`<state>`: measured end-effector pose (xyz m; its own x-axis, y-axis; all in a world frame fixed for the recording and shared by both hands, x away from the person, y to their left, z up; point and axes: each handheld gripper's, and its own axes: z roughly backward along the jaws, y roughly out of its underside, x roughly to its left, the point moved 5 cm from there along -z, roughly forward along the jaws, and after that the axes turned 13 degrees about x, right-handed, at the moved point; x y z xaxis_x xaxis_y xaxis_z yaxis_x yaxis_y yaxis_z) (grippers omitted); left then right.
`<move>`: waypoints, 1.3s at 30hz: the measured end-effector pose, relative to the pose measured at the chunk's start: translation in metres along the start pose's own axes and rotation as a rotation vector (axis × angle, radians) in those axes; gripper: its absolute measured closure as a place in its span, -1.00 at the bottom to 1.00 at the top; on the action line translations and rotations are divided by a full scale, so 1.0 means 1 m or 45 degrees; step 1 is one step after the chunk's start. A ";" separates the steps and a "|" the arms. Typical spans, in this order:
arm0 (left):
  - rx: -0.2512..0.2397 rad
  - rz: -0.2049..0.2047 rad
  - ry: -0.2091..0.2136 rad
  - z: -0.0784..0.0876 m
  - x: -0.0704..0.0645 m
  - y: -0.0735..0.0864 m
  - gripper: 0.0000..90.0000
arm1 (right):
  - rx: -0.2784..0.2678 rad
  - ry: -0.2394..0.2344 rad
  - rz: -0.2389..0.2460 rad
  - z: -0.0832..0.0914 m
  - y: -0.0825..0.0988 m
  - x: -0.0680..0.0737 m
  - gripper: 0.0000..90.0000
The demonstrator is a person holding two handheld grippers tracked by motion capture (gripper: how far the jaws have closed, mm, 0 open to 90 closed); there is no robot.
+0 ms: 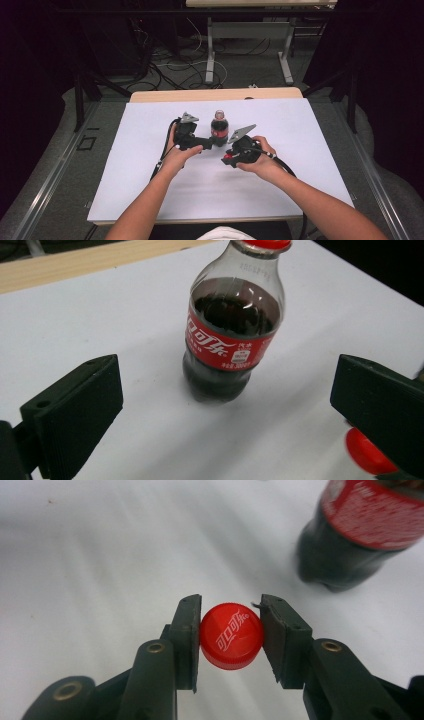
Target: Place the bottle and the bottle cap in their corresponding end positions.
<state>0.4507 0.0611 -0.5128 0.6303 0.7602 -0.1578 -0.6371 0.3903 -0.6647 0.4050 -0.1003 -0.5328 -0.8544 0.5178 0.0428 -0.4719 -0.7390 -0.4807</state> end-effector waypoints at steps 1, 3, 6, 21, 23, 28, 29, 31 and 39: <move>-0.001 0.008 0.007 0.004 0.000 0.003 -0.98 | -0.006 -0.002 0.007 -0.004 0.001 0.002 0.37; -0.012 0.017 0.017 0.010 0.000 0.008 -0.98 | 0.004 -0.019 0.006 -0.009 0.003 0.006 0.37; -0.019 0.025 0.017 0.016 -0.001 0.016 -0.98 | 0.001 -0.028 0.004 -0.019 0.004 0.010 0.36; -0.020 0.104 0.032 0.034 0.016 0.047 -0.98 | 0.062 -0.036 0.062 -0.048 0.011 0.025 0.36; -0.025 0.112 0.032 0.035 0.017 0.047 -0.98 | 0.066 -0.036 0.068 -0.050 0.011 0.025 0.36; -0.034 0.104 0.031 0.036 0.018 0.047 -0.98 | 0.102 -0.054 0.092 -0.054 0.012 0.024 0.35; -0.034 0.104 0.032 0.036 0.018 0.047 -0.98 | 0.103 -0.065 0.087 -0.055 0.012 0.024 0.29; -0.029 0.116 0.035 0.036 0.018 0.048 -0.98 | 0.102 -0.088 0.070 -0.055 0.012 0.024 0.16; -0.021 0.134 0.025 0.036 0.022 0.051 -0.98 | 0.027 -0.093 0.031 -0.041 0.009 0.018 -0.14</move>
<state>0.4162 0.1161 -0.5235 0.5689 0.7863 -0.2412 -0.6929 0.3002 -0.6555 0.3941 -0.0806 -0.5722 -0.8791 0.4669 0.0956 -0.4544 -0.7606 -0.4638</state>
